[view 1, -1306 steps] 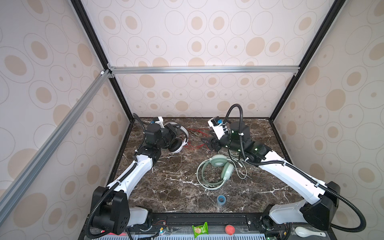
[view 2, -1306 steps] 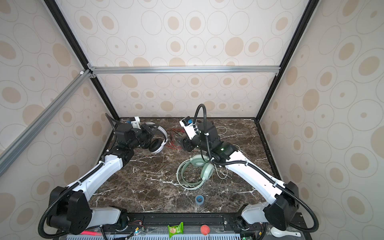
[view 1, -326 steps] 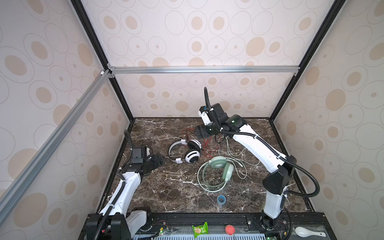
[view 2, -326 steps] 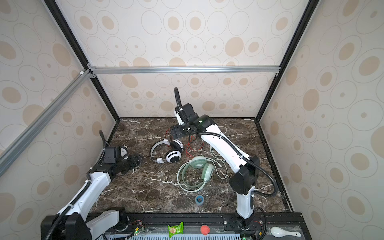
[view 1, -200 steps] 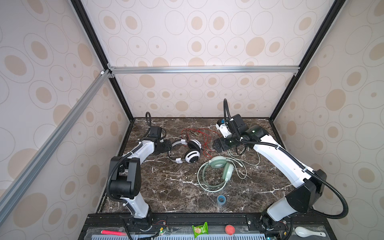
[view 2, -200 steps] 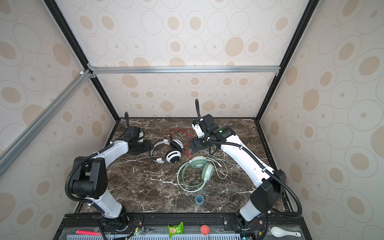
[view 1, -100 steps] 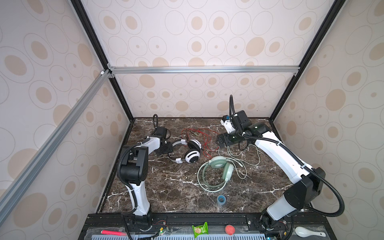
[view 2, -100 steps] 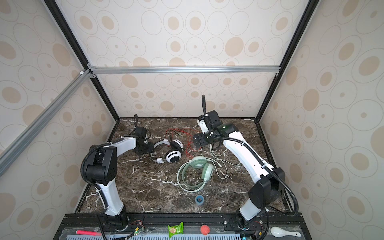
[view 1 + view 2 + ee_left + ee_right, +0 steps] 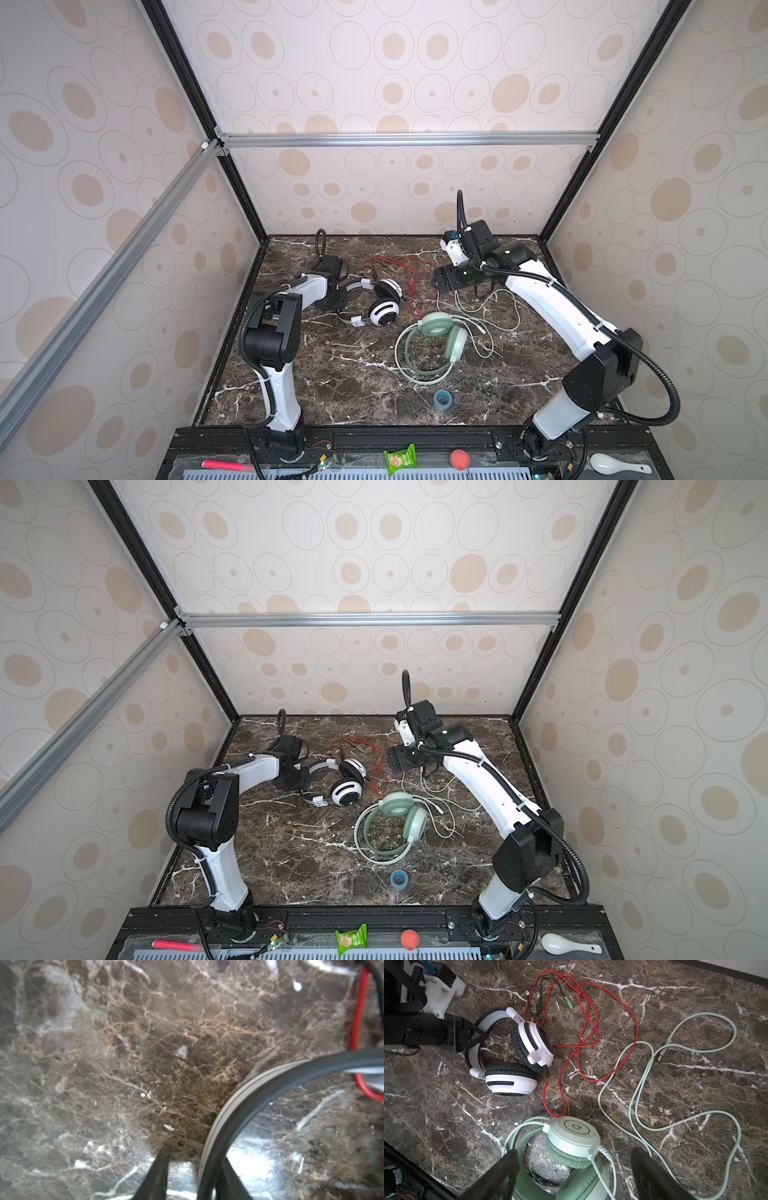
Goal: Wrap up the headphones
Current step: 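Grasp the headband with the left gripper while the right gripper reaches the red cable, then lift the headset with the left gripper while the right gripper grasps the red cable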
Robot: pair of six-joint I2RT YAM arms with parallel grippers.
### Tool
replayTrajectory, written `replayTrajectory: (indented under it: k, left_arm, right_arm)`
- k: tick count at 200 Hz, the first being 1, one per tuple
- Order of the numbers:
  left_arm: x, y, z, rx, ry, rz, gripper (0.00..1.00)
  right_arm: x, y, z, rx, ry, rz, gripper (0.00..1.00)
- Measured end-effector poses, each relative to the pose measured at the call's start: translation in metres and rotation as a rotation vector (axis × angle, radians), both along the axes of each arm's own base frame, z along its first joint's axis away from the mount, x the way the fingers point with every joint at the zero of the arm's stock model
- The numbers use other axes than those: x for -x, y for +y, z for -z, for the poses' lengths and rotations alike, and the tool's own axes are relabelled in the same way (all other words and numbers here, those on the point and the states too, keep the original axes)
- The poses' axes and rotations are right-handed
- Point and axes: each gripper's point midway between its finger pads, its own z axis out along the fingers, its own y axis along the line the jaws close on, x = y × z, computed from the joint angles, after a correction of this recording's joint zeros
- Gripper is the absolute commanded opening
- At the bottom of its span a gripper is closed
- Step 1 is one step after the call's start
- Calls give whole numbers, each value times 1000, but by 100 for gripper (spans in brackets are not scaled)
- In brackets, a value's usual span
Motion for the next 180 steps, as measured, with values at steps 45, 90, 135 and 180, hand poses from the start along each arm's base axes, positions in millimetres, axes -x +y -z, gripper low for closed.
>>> replayTrajectory:
  k: [45,90,135,180]
  left_arm:
    - [1,-3,0,-10,-2,3,0]
    - [-3,1,-17,-33,-44,0,0]
    - [-11,10,-92,-74,-210,13,0]
    - [-8,14,-186,-85,-386,16,0]
  right_arm:
    - [-1,1,0,-15,2,-8,84]
    - [0,0,-2,-43,-8,-17,82]
    - [23,6,-18,-141,-58,-88,81]
    - [40,18,-63,-302,-238,-192,79]
